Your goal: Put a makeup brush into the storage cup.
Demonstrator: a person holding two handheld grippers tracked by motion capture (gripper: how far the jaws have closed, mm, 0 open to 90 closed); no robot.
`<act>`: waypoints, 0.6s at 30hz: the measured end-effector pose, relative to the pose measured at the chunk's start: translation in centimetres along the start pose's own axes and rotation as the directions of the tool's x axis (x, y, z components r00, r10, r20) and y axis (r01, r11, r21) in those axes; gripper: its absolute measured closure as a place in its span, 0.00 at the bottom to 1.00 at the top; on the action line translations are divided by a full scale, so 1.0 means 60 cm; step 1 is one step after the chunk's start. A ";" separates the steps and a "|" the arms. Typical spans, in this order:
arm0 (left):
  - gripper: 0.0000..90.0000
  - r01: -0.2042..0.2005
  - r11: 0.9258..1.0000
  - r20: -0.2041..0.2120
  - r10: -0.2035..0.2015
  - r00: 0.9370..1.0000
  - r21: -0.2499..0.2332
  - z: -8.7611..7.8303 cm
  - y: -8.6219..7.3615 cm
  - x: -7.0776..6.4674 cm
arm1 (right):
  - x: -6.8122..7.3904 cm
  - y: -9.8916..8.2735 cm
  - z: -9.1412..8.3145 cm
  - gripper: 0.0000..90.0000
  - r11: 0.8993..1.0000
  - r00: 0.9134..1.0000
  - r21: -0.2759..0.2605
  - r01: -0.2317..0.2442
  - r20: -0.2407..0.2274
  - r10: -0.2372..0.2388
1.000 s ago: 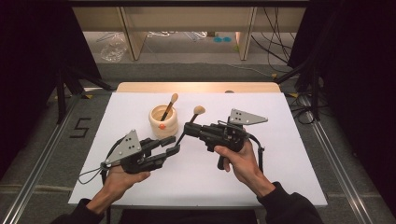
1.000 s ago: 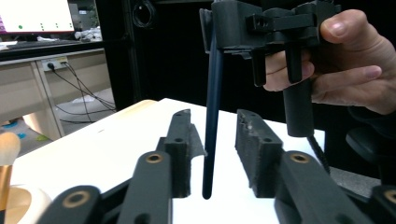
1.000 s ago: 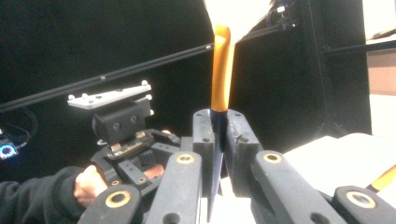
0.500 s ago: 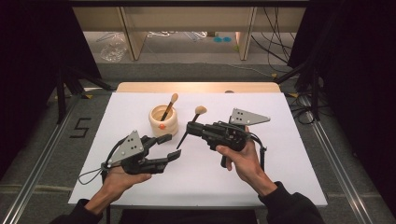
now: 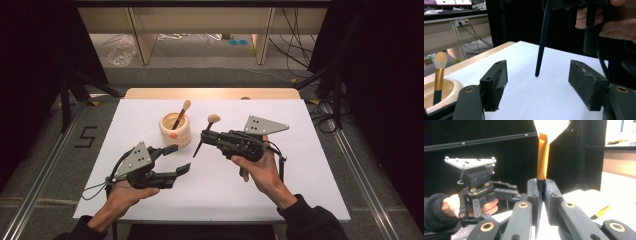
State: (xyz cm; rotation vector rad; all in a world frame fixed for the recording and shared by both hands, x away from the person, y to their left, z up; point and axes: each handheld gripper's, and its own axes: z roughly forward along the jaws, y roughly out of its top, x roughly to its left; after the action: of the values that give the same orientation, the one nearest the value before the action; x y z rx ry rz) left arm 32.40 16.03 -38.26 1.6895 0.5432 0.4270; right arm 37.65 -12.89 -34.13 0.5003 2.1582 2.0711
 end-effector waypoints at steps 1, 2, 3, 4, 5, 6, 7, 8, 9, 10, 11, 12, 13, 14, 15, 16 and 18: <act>0.35 0.008 1.000 -0.005 -0.008 1.000 0.001 -0.002 -0.002 0.000 | 0.000 0.001 -0.001 0.94 1.000 1.000 0.005 0.010 0.008 -0.010; 0.35 0.007 1.000 -0.009 -0.007 1.000 0.003 -0.003 -0.003 0.001 | 0.000 0.002 0.000 0.94 1.000 1.000 0.001 0.024 0.019 -0.024; 0.34 0.009 1.000 -0.013 -0.009 1.000 0.007 -0.005 -0.005 0.002 | -0.001 0.004 0.000 0.94 0.999 0.999 0.002 0.033 0.021 -0.033; 0.34 0.013 1.000 -0.017 -0.013 1.000 0.008 -0.007 -0.006 0.002 | -0.001 0.006 -0.001 0.94 0.999 0.999 0.019 0.041 0.028 -0.041; 0.34 0.013 1.000 -0.019 -0.012 1.000 0.008 -0.008 -0.007 0.003 | -0.002 0.007 0.000 0.94 0.999 0.999 0.016 0.042 0.033 -0.042; 0.33 0.010 1.000 -0.024 -0.009 1.000 0.017 -0.011 -0.008 0.004 | -0.004 0.009 0.000 0.94 0.997 0.997 0.027 0.066 0.039 -0.067; 0.33 0.013 1.000 -0.028 -0.012 1.000 0.025 -0.013 -0.010 0.004 | -0.004 0.009 0.001 0.94 0.997 0.996 0.029 0.070 0.046 -0.072; 0.33 0.010 1.000 -0.031 -0.009 0.999 0.029 -0.016 -0.012 0.005 | -0.006 0.011 0.001 0.94 0.996 0.995 0.039 0.085 0.056 -0.087; 0.33 0.016 0.999 -0.036 -0.014 0.999 0.030 -0.017 -0.014 0.005 | -0.008 0.012 0.002 0.94 0.995 0.994 0.049 0.090 0.062 -0.093; 0.33 0.009 0.999 -0.040 -0.008 0.999 0.037 -0.020 -0.016 0.006 | -0.009 0.012 0.003 0.94 0.994 0.993 0.046 0.097 0.066 -0.100; 0.33 0.015 0.999 -0.043 -0.013 0.999 0.037 -0.021 -0.017 0.006 | -0.010 0.012 0.005 0.94 0.994 0.993 0.054 0.093 0.073 -0.097; 0.33 0.014 0.999 -0.047 -0.012 0.999 0.044 -0.023 -0.020 0.006 | -0.012 0.012 0.006 0.94 0.993 0.992 0.062 0.098 0.073 -0.103; 0.33 0.019 0.999 -0.051 -0.017 0.999 0.048 -0.024 -0.022 0.006 | -0.015 0.012 0.008 0.94 0.992 0.991 0.071 0.106 0.078 -0.111; 0.33 0.019 0.998 -0.055 -0.016 0.998 0.053 -0.025 -0.024 0.005 | -0.017 0.012 0.010 0.94 0.991 0.991 0.086 0.103 0.081 -0.110; 0.33 0.020 0.998 -0.061 -0.017 0.998 0.054 -0.026 -0.025 0.004 | -0.019 0.012 0.012 0.94 0.990 0.990 0.092 0.106 0.085 -0.114; 0.32 0.019 0.998 -0.060 -0.016 0.998 0.060 -0.027 -0.026 0.004 | -0.022 0.013 0.015 0.94 0.989 0.988 0.090 0.116 0.089 -0.124; 0.31 0.026 0.998 -0.071 -0.022 0.997 0.063 -0.028 -0.031 0.003 | -0.026 0.014 0.019 0.94 0.987 0.987 0.104 0.121 0.093 -0.131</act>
State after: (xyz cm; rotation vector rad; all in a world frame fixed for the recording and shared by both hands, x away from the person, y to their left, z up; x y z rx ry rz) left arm 31.36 17.75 -39.76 1.7322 0.6336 0.4571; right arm 39.59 -12.26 -33.61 0.4536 2.1816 1.8430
